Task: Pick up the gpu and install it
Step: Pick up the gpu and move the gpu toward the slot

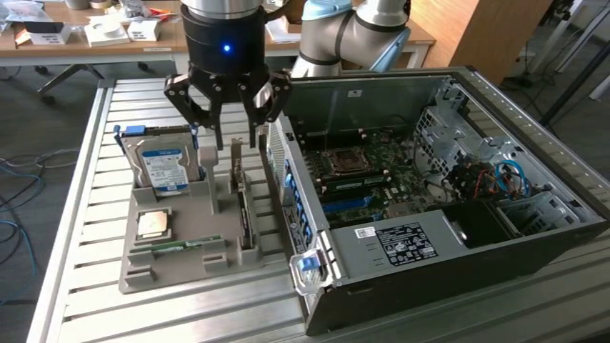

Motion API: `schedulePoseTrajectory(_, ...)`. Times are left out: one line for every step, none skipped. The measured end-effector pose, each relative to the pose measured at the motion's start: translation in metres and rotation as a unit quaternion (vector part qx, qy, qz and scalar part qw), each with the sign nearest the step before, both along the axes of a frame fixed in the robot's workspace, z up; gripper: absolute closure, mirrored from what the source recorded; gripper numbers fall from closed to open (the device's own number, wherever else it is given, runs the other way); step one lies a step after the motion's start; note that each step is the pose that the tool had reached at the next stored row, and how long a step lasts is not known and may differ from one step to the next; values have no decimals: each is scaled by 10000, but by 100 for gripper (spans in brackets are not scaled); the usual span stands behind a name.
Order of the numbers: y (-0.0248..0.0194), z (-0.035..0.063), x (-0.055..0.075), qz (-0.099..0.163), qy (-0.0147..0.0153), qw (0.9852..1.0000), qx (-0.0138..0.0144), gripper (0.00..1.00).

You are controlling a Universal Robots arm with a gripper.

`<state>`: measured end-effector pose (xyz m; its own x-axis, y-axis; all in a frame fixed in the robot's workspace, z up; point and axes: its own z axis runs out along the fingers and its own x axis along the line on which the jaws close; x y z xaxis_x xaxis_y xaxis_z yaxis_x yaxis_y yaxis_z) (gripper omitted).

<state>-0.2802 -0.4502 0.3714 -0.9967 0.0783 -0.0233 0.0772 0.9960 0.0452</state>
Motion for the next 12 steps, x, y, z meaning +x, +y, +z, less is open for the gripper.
schedulePoseTrajectory(0, -17, 0, 0, 0, 10000, 0, 53)
schedulePoseTrajectory(0, -35, 0, 0, 0, 10000, 0, 53)
schedulePoseTrajectory(0, -55, 0, 0, 0, 10000, 1, 53)
schedulePoseTrajectory(0, -73, 0, 0, 0, 10000, 2, 53)
schedulePoseTrajectory(0, -91, 0, 0, 0, 10000, 3, 53)
schedulePoseTrajectory(0, -109, 0, 0, 0, 10000, 4, 53)
schedulePoseTrajectory(0, -127, 0, 0, 0, 10000, 4, 53)
schedulePoseTrajectory(0, -145, 0, 0, 0, 10000, 5, 53)
schedulePoseTrajectory(0, -163, 0, 0, 0, 10000, 5, 53)
schedulePoseTrajectory(0, -181, 0, 0, 0, 10000, 5, 53)
schedulePoseTrajectory(0, -200, 0, 0, 0, 10000, 5, 53)
schedulePoseTrajectory(0, -218, 0, 0, 0, 10000, 5, 53)
